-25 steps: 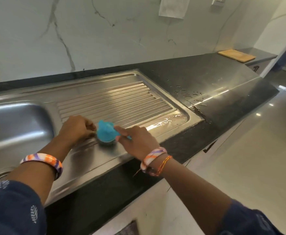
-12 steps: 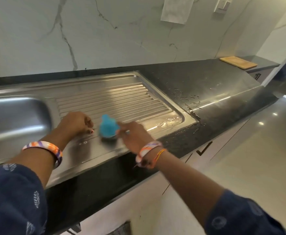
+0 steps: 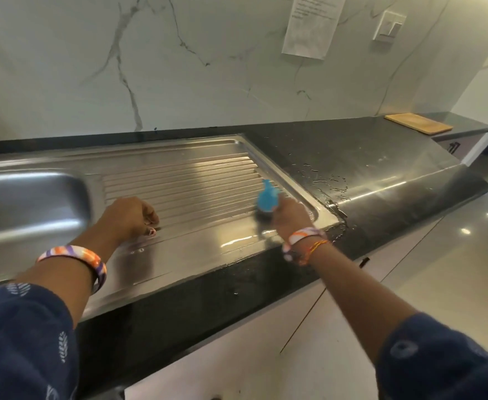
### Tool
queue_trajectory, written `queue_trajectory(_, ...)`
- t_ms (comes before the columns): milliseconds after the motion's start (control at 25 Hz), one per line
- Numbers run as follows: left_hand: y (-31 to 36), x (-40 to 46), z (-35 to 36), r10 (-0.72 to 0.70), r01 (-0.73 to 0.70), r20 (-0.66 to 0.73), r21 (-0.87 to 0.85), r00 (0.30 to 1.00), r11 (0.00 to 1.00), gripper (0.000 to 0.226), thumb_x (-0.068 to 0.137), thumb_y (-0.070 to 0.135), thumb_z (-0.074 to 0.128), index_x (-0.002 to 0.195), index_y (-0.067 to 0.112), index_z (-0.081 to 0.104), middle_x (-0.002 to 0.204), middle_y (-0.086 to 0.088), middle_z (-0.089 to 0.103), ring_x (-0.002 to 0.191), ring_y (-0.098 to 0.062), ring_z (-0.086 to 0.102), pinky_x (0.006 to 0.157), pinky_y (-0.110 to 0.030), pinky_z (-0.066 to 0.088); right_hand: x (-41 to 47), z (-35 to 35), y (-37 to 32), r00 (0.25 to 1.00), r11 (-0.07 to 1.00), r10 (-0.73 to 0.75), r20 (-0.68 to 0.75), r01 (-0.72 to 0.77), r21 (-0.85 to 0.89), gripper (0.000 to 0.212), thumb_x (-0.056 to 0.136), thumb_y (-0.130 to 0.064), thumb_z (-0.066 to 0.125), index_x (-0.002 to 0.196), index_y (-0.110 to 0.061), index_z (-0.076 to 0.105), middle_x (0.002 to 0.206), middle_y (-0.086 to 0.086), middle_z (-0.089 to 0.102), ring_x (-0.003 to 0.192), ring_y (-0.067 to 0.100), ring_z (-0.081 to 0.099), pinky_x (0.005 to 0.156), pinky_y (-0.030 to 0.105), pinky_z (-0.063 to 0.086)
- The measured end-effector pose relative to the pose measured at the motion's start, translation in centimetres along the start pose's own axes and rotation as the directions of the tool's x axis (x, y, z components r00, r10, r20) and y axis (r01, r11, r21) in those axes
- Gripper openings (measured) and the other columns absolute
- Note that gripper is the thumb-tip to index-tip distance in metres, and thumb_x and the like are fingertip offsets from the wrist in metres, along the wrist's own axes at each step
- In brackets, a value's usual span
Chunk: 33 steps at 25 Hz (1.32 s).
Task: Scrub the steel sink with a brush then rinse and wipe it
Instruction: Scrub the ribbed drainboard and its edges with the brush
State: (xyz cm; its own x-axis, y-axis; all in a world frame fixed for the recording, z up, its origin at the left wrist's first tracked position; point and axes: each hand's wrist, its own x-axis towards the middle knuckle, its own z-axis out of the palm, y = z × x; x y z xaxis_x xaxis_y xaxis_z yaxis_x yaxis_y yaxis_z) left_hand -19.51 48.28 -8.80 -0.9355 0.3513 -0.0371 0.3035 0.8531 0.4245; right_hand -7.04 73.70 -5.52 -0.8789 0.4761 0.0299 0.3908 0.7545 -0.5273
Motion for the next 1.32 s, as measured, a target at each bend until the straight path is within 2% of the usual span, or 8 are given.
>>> queue_trajectory(120, 0.3, -0.1, -0.4, -0.020, 0.019, 0.034, 0.006, 0.999, 1.000, 0.031, 0.074, 0.007, 0.077, 0.104, 0.006, 0.071, 0.105, -0.010, 0.071, 0.098, -0.021, 0.064, 0.083, -0.022, 0.041, -4.6, 5.1, -4.8, 0.912, 0.932, -0.352, 0.209, 0.321, 0.169, 0.039, 0.097, -0.022, 0.043, 0.135, -0.019, 0.047, 0.126, 0.012, 0.059, 0.110, 0.026, 0.060, 0.089, 0.027, 0.046)
queue_trajectory(200, 0.4, -0.2, -0.5, -0.014, 0.013, 0.033, 0.014, 0.999, 1.000, 0.032, 0.075, 0.006, 0.076, 0.106, 0.004, 0.071, 0.106, -0.011, 0.071, 0.099, -0.023, 0.065, 0.081, -0.020, 0.039, -4.9, 5.7, -4.8, 0.894, 0.912, -0.401, 0.202, 0.368, 0.182, 0.041, 0.097, -0.026, 0.043, 0.138, -0.027, 0.044, 0.128, 0.009, 0.059, 0.106, 0.024, 0.061, 0.083, 0.024, 0.044)
queue_trajectory(360, 0.3, -0.2, -0.3, -0.007, 0.008, 0.011, -0.015, 1.000, 1.000, 0.030, 0.073, 0.005, 0.078, 0.103, 0.006, 0.072, 0.104, -0.011, 0.072, 0.097, -0.021, 0.067, 0.082, -0.019, 0.040, 1.3, 0.3, 1.3, 0.998, 0.998, -0.060, 0.003, 0.060, -0.008, 0.037, 0.099, -0.021, 0.040, 0.133, -0.016, 0.051, 0.118, 0.018, 0.063, 0.104, 0.031, 0.061, 0.086, 0.035, 0.048)
queue_trajectory(480, 0.2, -0.4, 0.1, -0.012, 0.011, -0.027, -0.013, 1.000, 1.000, 0.030, 0.073, 0.006, 0.078, 0.102, 0.007, 0.073, 0.103, -0.010, 0.072, 0.097, -0.021, 0.066, 0.084, -0.022, 0.043, 3.7, -3.2, 4.9, 0.978, 0.971, 0.128, -0.167, -0.158, -0.180, 0.036, 0.098, -0.017, 0.038, 0.129, -0.009, 0.053, 0.120, 0.021, 0.061, 0.109, 0.034, 0.058, 0.089, 0.037, 0.046)
queue_trajectory(760, 0.3, -0.5, -0.2, -0.048, 0.048, 0.002, -0.010, 0.999, 0.999, 0.031, 0.075, 0.010, 0.077, 0.105, 0.009, 0.072, 0.106, -0.008, 0.071, 0.099, -0.019, 0.065, 0.086, -0.023, 0.042, -3.4, 5.3, -5.7, 0.910, 0.925, -0.376, 0.175, 0.361, 0.116, 0.039, 0.098, -0.023, 0.039, 0.136, -0.020, 0.048, 0.124, 0.010, 0.060, 0.107, 0.027, 0.061, 0.095, 0.039, 0.049)
queue_trajectory(960, 0.1, -0.4, -0.2, -0.022, 0.021, -0.016, -0.038, 1.000, 0.999, 0.030, 0.073, 0.007, 0.079, 0.103, 0.007, 0.073, 0.105, -0.010, 0.072, 0.098, -0.021, 0.066, 0.089, -0.026, 0.044, 3.4, -1.7, 0.7, 0.995, 0.983, -0.079, 0.069, 0.089, -0.160, 0.034, 0.096, -0.015, 0.041, 0.122, -0.008, 0.061, 0.112, 0.018, 0.066, 0.102, 0.030, 0.062, 0.086, 0.033, 0.049)
queue_trajectory(1080, 0.0, -0.2, -0.2, -0.011, 0.011, -0.001, -0.030, 1.000, 0.999, 0.030, 0.072, 0.007, 0.079, 0.102, 0.007, 0.073, 0.103, -0.010, 0.072, 0.096, -0.021, 0.065, 0.083, -0.021, 0.041, 4.8, -6.8, 4.8, 0.989, 0.973, 0.149, 0.002, -0.147, -0.178, 0.032, 0.096, -0.018, 0.045, 0.120, -0.005, 0.062, 0.075, 0.011, 0.062, 0.067, 0.022, 0.056, 0.060, 0.024, 0.043)
queue_trajectory(1320, -0.1, 0.3, -0.8, 0.014, -0.014, 0.048, -0.007, 0.999, 1.000, 0.028, 0.070, 0.007, 0.080, 0.098, 0.007, 0.074, 0.099, -0.010, 0.073, 0.090, -0.020, 0.065, 0.084, -0.023, 0.042, 1.3, -4.7, 1.4, 0.926, 0.996, 0.025, 0.377, 0.010, -0.092, 0.033, 0.096, -0.020, 0.048, 0.122, -0.001, 0.058, 0.062, 0.002, 0.048, 0.051, 0.013, 0.044, 0.046, 0.019, 0.034)
